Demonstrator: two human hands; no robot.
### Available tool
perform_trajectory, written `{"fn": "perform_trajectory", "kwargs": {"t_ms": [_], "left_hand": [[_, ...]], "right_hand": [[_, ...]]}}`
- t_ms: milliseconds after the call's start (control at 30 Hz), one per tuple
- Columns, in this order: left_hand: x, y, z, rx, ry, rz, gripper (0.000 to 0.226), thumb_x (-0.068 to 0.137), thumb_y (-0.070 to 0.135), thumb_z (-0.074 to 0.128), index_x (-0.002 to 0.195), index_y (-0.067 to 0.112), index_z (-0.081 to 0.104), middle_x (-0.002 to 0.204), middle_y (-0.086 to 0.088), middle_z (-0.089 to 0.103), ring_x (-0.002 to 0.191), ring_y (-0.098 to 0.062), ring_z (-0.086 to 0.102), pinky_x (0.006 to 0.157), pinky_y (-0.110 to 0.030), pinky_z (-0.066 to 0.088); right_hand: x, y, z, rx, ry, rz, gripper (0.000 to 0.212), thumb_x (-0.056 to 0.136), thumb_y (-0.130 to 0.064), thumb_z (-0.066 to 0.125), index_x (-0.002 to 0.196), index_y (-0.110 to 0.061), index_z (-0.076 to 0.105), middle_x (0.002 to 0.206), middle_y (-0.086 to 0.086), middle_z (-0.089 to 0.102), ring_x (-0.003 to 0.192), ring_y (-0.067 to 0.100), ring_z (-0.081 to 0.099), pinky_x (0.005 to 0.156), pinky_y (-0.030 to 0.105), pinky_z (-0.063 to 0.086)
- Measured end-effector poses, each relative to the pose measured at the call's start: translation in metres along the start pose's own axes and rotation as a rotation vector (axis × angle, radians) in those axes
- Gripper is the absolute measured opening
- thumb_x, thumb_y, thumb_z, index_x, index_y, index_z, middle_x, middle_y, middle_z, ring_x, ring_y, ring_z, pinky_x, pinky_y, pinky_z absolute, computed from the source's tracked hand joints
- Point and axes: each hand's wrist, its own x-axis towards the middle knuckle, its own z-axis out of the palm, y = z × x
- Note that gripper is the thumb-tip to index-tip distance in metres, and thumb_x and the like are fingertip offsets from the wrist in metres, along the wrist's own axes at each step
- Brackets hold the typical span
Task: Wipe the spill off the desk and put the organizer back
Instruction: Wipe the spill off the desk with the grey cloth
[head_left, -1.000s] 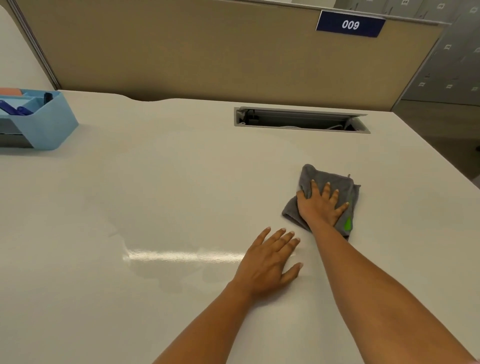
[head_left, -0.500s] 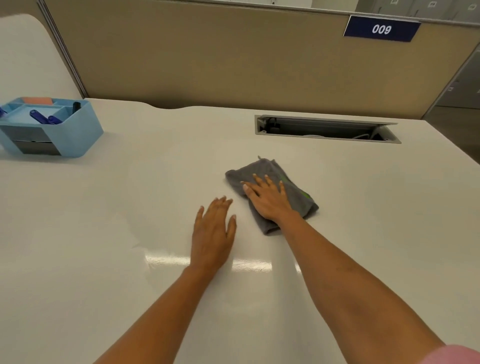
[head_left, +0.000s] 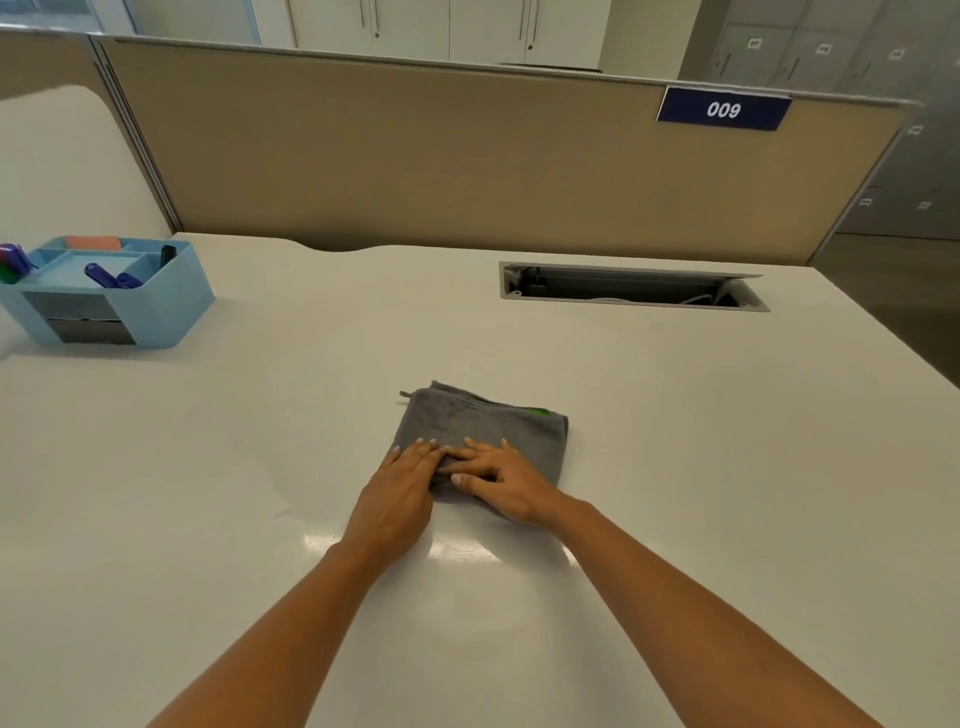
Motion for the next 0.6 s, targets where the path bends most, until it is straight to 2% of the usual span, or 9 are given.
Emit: {"fn": "perform_trajectory", "kwargs": {"t_ms": [67,133,233,333,500,600], "left_hand": [[-0.002,-0.004,-0.003,0.056,-0.048,0.008,0.051,0.092,0.011,0.034,0.143,0.014,0.026,0.154,-0.003,0.025,0.143,-0.013,0.018,0.117,-0.024,0.004],[-0.002,-0.006,-0.008,0.096,-0.103,0.022,0.053,0.092,0.013,0.034,0.144,0.016,0.024,0.155,-0.001,0.021,0.144,-0.012,0.016,0.117,-0.024,0.004],[0.0,-0.006,-0.014,0.15,-0.174,0.041,0.051,0.094,0.015,0.031,0.145,0.017,0.02,0.156,-0.001,0.017,0.144,-0.012,0.014,0.117,-0.025,0.007],[0.003,-0.006,-0.015,0.171,-0.221,0.022,0.049,0.097,0.015,0.027,0.145,0.016,0.02,0.157,-0.002,0.015,0.144,-0.013,0.013,0.117,-0.026,0.008],[0.012,0.001,-0.013,0.098,-0.274,-0.055,0.046,0.098,0.019,0.023,0.143,0.011,0.024,0.156,-0.007,0.019,0.144,-0.017,0.015,0.117,-0.032,0.009],[0.019,0.002,-0.013,0.139,-0.298,-0.085,0.046,0.098,0.019,0.02,0.142,0.006,0.025,0.155,-0.012,0.021,0.144,-0.021,0.016,0.117,-0.037,0.009]], "right_hand": [[-0.016,0.003,-0.005,0.046,0.094,0.025,0.037,0.09,-0.028,0.056,0.126,-0.022,0.056,0.142,-0.003,0.048,0.138,0.012,0.034,0.116,0.034,0.018],[-0.031,0.007,-0.01,-0.062,0.137,0.055,0.045,0.086,-0.029,0.061,0.129,-0.023,0.053,0.142,-0.004,0.048,0.133,0.012,0.039,0.111,0.028,0.028],[-0.041,0.006,-0.013,-0.231,0.138,0.098,0.051,0.086,-0.032,0.059,0.134,-0.025,0.046,0.142,-0.005,0.046,0.131,0.012,0.037,0.105,0.025,0.031],[-0.038,-0.002,-0.008,-0.356,0.178,0.085,0.045,0.086,-0.028,0.055,0.13,-0.017,0.05,0.131,0.002,0.052,0.123,0.018,0.043,0.096,0.03,0.041],[-0.032,-0.013,0.005,-0.257,0.297,0.13,0.031,0.084,-0.016,0.054,0.112,-0.004,0.059,0.11,0.013,0.057,0.103,0.024,0.053,0.085,0.026,0.04],[-0.027,-0.022,0.011,-0.109,0.359,0.213,0.022,0.079,-0.012,0.058,0.099,-0.002,0.059,0.097,0.013,0.062,0.087,0.021,0.055,0.072,0.022,0.038]]}}
